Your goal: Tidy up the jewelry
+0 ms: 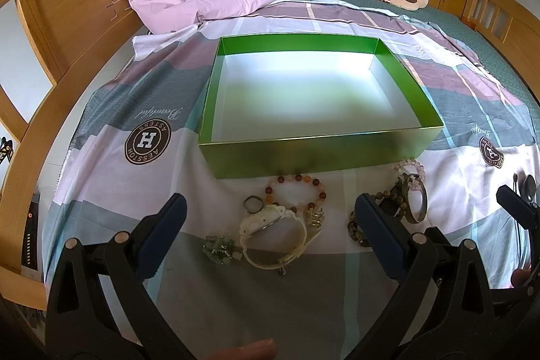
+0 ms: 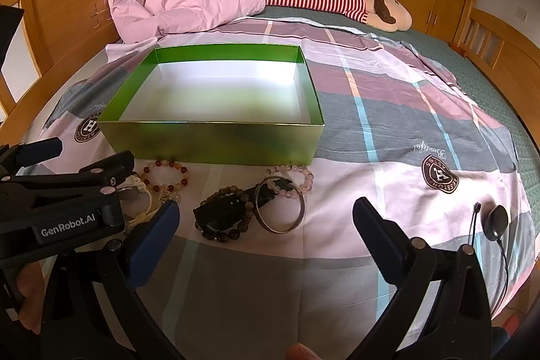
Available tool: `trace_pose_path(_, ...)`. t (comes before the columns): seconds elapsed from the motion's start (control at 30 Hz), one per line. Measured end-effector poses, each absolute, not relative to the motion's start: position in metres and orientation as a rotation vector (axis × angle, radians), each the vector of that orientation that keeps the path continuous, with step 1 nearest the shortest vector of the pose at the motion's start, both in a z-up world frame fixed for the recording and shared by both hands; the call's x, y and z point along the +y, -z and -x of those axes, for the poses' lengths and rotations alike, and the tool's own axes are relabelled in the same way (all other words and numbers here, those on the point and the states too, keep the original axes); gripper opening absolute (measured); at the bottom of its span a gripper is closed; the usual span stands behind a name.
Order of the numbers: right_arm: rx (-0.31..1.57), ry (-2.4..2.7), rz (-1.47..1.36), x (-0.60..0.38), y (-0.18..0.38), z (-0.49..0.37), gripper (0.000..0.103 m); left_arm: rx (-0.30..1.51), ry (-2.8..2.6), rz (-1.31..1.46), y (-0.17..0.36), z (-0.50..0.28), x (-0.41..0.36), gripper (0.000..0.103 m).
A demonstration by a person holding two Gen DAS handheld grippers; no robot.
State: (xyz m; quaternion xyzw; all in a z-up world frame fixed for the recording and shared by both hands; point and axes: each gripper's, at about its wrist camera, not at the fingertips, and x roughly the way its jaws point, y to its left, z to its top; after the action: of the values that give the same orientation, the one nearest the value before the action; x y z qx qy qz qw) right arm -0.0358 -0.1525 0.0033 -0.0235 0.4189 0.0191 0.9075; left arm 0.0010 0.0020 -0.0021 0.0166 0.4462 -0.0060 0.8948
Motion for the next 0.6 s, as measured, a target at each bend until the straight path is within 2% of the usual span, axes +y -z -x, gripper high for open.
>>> trace_pose_path(0.6, 0.873, -0.052, 0.038, -0.1525, -0.0009, 0.0332, 0.100, 0.938, 0.003, -0.057, 0.0058, -0.0014, 0.0001, 0.099)
